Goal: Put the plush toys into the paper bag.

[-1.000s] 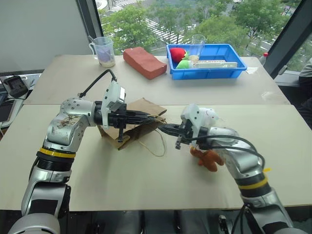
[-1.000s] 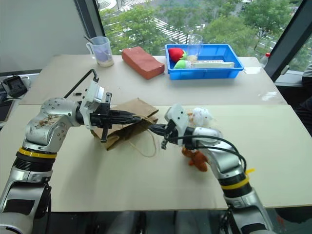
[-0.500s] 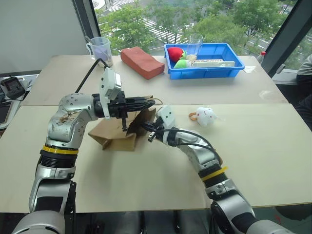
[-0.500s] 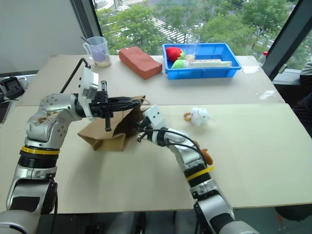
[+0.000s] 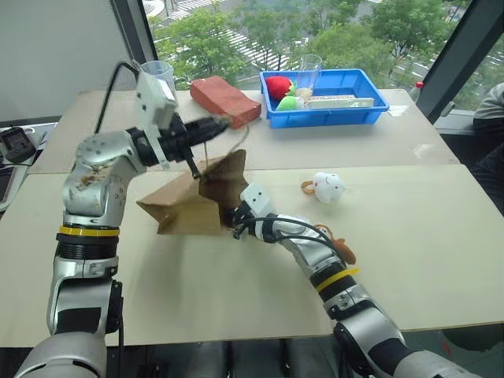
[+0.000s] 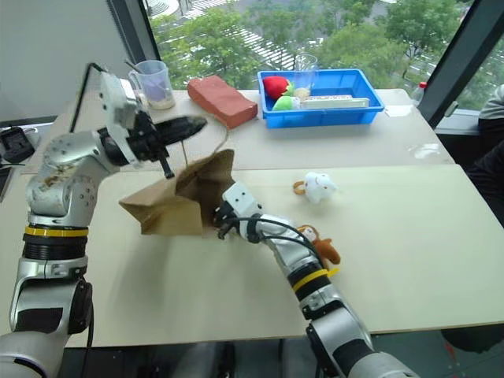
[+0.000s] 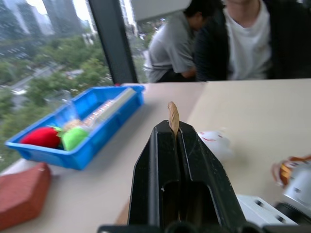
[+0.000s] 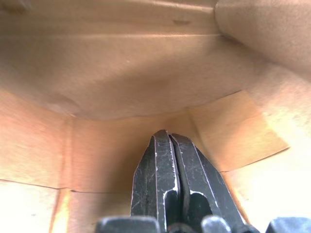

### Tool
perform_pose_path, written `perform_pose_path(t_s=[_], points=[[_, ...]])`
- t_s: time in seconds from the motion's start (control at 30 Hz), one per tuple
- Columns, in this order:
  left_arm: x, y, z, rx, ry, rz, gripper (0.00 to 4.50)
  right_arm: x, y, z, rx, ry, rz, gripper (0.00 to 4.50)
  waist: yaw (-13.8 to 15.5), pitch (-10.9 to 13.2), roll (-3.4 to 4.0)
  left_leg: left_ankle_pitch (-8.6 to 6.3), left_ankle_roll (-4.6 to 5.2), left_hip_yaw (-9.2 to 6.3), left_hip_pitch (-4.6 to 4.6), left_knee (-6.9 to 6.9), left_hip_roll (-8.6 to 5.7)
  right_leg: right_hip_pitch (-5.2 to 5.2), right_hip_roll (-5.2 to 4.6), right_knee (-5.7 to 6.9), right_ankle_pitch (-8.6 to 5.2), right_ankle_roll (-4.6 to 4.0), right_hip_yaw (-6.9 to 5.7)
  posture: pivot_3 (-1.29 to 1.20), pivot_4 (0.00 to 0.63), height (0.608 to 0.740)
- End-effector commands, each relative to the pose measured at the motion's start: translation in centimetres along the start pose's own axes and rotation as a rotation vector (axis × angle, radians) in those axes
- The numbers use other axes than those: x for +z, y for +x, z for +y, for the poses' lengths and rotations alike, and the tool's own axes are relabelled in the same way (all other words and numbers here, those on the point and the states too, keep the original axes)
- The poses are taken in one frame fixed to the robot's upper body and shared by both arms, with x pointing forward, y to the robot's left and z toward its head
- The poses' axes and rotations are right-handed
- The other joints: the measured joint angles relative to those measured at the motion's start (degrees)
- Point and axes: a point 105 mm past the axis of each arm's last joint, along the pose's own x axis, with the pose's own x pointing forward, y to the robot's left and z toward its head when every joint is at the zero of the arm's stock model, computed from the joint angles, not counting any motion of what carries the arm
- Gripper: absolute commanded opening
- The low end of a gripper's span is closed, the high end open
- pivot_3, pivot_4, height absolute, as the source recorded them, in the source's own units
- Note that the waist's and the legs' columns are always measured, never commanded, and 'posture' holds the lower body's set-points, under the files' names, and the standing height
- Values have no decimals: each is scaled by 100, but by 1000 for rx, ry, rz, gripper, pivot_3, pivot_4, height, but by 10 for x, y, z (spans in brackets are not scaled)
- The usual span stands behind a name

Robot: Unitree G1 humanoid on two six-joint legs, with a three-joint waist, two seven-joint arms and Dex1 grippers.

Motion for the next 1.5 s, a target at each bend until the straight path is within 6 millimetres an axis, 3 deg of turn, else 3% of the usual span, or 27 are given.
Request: perform_pose_path(t_s=[0.03, 0.2, 0.43, 0.57, 0.87, 1.17, 1.2, 1.33, 1.5], points=[[42, -1, 21, 120, 111, -117, 0, -8, -1, -16, -84, 1, 43, 32, 3, 0, 0, 1, -2, -3, -2, 0, -1, 0, 0, -1, 0, 0, -1, 0, 150, 740], [71, 2, 32, 207, 165, -201, 0, -11, 0, -27, -136, 16, 69, 32, 2, 0, 0, 7, -12, -4, -1, -2, -2, 0, -2, -1, 0, 0, -1, 0, 150, 740], [80, 2, 38, 287, 177, -264, 0, -13, 0, -29, -153, 14, 77, 32, -15, 0, 0, 11, -19, -4, -1, -5, -1, -1, -1, 0, 0, 0, 0, 0, 150, 740], [58, 3, 27, 234, 144, -193, 0, -10, -2, -30, -152, 31, 56, 32, -19, 0, 1, 10, -18, -4, 0, -5, -2, 0, -2, 1, 0, 0, 0, 0, 150, 740], [-6, 1, -17, 31, 105, 0, 0, 50, -15, -19, -46, 79, -168, 32, -30, 0, 1, 9, -17, -5, -6, -10, 0, -7, -1, -1, 0, 0, 0, 0, 150, 740], [-13, 3, -30, -54, 76, 8, 0, 102, -65, -18, 40, 43, -278, 32, 7, 0, 1, -2, 3, -6, -10, -10, 0, -10, -1, -3, 0, 0, -2, 0, 150, 740], [-13, 2, -31, -59, 75, 10, 0, 106, -76, -20, 59, 42, -285, 617, 20, 0, 1, -2, 4, -6, -10, -9, 0, -8, -1, -5, 0, 0, -3, 0, 150, 740], [-13, 0, -32, -75, 72, 13, 0, 112, -120, -29, 96, 31, -264, 1907, 94, 0, 0, -5, 9, -3, -12, -8, 0, -7, -2, -11, 0, 0, -3, 0, 150, 740], [-10, -1, -37, -121, 64, 14, 0, 92, -168, -45, 83, 9, -113, 3630, 140, 1, -1, -9, 16, 1, -12, -6, 1, 0, -2, -18, 0, 0, -5, 0, 150, 740]])
